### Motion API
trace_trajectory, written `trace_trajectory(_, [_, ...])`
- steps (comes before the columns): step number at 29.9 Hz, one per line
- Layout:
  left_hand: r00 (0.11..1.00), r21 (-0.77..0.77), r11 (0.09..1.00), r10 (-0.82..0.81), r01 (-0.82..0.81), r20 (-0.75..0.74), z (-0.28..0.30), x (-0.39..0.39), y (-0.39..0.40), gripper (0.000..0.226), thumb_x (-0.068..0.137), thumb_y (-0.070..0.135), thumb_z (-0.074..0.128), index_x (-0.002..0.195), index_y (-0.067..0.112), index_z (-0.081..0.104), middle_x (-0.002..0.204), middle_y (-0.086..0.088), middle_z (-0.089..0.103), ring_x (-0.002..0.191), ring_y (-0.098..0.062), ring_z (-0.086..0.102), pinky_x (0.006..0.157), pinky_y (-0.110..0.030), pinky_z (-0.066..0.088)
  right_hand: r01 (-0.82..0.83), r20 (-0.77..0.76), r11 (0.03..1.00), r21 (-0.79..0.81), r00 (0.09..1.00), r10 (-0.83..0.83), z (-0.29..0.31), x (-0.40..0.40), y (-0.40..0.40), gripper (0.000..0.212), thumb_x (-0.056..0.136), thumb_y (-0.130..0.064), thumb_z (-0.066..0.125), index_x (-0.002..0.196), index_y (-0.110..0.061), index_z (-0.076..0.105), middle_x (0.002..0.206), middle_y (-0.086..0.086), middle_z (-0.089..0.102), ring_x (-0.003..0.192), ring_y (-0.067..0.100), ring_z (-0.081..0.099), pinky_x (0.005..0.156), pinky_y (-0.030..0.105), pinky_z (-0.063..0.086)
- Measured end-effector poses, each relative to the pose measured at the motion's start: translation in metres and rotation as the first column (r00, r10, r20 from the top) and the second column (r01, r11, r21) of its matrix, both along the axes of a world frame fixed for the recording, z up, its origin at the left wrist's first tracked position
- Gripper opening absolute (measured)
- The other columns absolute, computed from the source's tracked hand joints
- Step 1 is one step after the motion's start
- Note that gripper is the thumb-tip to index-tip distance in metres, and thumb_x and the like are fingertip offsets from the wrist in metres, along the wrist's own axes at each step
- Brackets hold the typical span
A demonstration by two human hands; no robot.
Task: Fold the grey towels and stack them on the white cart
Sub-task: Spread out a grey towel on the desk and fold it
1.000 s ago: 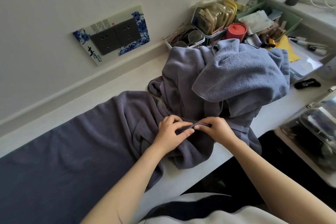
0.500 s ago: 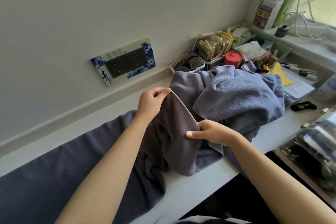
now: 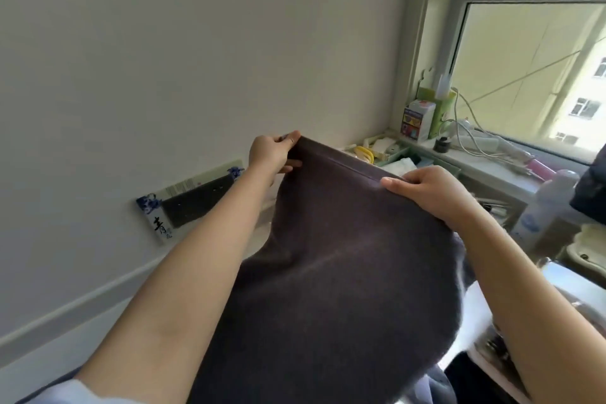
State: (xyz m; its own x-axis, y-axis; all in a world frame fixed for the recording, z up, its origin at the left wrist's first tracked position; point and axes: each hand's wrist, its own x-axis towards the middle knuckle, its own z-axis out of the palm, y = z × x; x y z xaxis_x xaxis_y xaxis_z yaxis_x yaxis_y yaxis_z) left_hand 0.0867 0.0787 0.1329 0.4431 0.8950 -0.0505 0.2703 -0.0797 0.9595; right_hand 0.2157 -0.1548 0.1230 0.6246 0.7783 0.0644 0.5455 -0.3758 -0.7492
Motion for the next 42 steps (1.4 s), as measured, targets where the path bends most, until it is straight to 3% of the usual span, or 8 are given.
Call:
trace_trajectory(5, [0.964,-0.144,0.99,0.03,0.008,0.265,0.018,0.054,-0.006,0.029,0.088,0.029,0.066,0.104,0.005,0.062,0.108,-0.011,0.065,0.074,-0.023,0.066,0.064,-0.035,0.059,0.041,-0.008,0.985,-0.17,0.999,-0.043,0.026,0.028,-0.013,0.054,0.079,-0.06,0.061,0.068,-0.007,0.067,0.065,0.004,0.065,0.059,0.016,0.058,0.058,0.027,0.04])
trace_trajectory(16, [0.918,-0.426,0.903,0.124,0.052,0.376,-0.024,0.018,-0.014,0.032,0.09,0.029,0.062,0.112,0.005,0.06,0.109,-0.012,0.063,0.097,-0.03,0.064,0.071,-0.039,0.057,-0.009,-0.076,1.0,-0.003,0.997,0.009,-0.009,-0.024,0.013,0.042,0.092,-0.048,0.051,0.079,-0.013,0.069,0.078,0.01,0.071,0.074,0.024,0.067,0.072,0.035,0.053])
trace_trajectory(24, [0.809,-0.596,0.803,0.372,-0.033,0.456,-0.036,-0.145,0.012,0.039,0.089,0.032,0.061,0.114,0.003,0.054,0.112,-0.018,0.06,0.085,-0.032,0.063,0.062,-0.041,0.054,-0.333,-0.15,0.939,0.085,0.928,0.342,-0.009,-0.164,0.071,0.04,0.092,-0.047,0.05,0.08,-0.014,0.069,0.07,0.0,0.068,0.064,0.01,0.062,0.064,0.024,0.048])
trace_trajectory(27, [0.703,-0.627,0.778,0.47,-0.045,0.533,-0.032,-0.224,0.011,0.037,0.093,0.03,0.056,0.115,0.001,0.053,0.109,-0.02,0.059,0.093,-0.033,0.061,0.077,-0.044,0.053,-0.469,-0.151,0.879,0.088,0.866,0.478,-0.01,-0.234,0.093,0.048,0.091,-0.047,0.051,0.076,-0.002,0.062,0.065,0.004,0.059,0.059,0.009,0.051,0.059,0.026,0.039])
trace_trajectory(30, [0.576,-0.676,0.737,0.55,0.005,0.604,-0.035,-0.315,0.012,0.043,0.094,0.031,0.053,0.122,-0.001,0.051,0.111,-0.022,0.062,0.082,-0.033,0.067,0.068,-0.04,0.055,-0.587,-0.188,0.805,0.083,0.784,0.591,-0.01,-0.318,0.106,0.053,0.091,-0.048,0.05,0.073,0.001,0.056,0.063,0.004,0.054,0.056,0.01,0.048,0.054,0.024,0.037])
trace_trajectory(35, [0.532,-0.693,0.717,0.559,0.075,0.636,-0.053,-0.451,0.015,0.045,0.097,0.037,0.045,0.112,-0.004,0.056,0.128,-0.02,0.055,0.122,-0.029,0.05,0.109,-0.04,0.034,-0.678,-0.333,0.725,0.121,0.66,0.674,-0.03,-0.455,0.126,0.056,0.09,-0.047,0.052,0.075,0.007,0.051,0.062,0.006,0.052,0.058,0.014,0.048,0.058,0.027,0.039])
trace_trajectory(39, [0.591,-0.719,0.694,0.592,-0.03,0.547,-0.092,-0.56,0.026,0.05,0.098,0.044,0.037,0.096,0.0,0.06,0.108,-0.014,0.062,0.104,-0.029,0.057,0.099,-0.039,0.04,-0.695,-0.434,0.716,0.073,0.624,0.65,-0.073,-0.569,0.152,0.057,0.091,-0.048,0.051,0.08,0.007,0.055,0.066,0.01,0.054,0.062,0.017,0.051,0.061,0.028,0.04])
trace_trajectory(42, [0.594,-0.768,0.613,0.693,-0.186,0.409,-0.146,-0.629,0.019,0.044,0.099,0.044,0.037,0.119,0.01,0.055,0.097,-0.017,0.063,0.082,-0.029,0.065,0.07,-0.034,0.055,-0.699,-0.465,0.714,-0.054,0.65,0.601,-0.122,-0.635,0.17,0.052,0.094,-0.045,0.049,0.085,0.005,0.062,0.07,0.013,0.06,0.066,0.018,0.054,0.064,0.028,0.042])
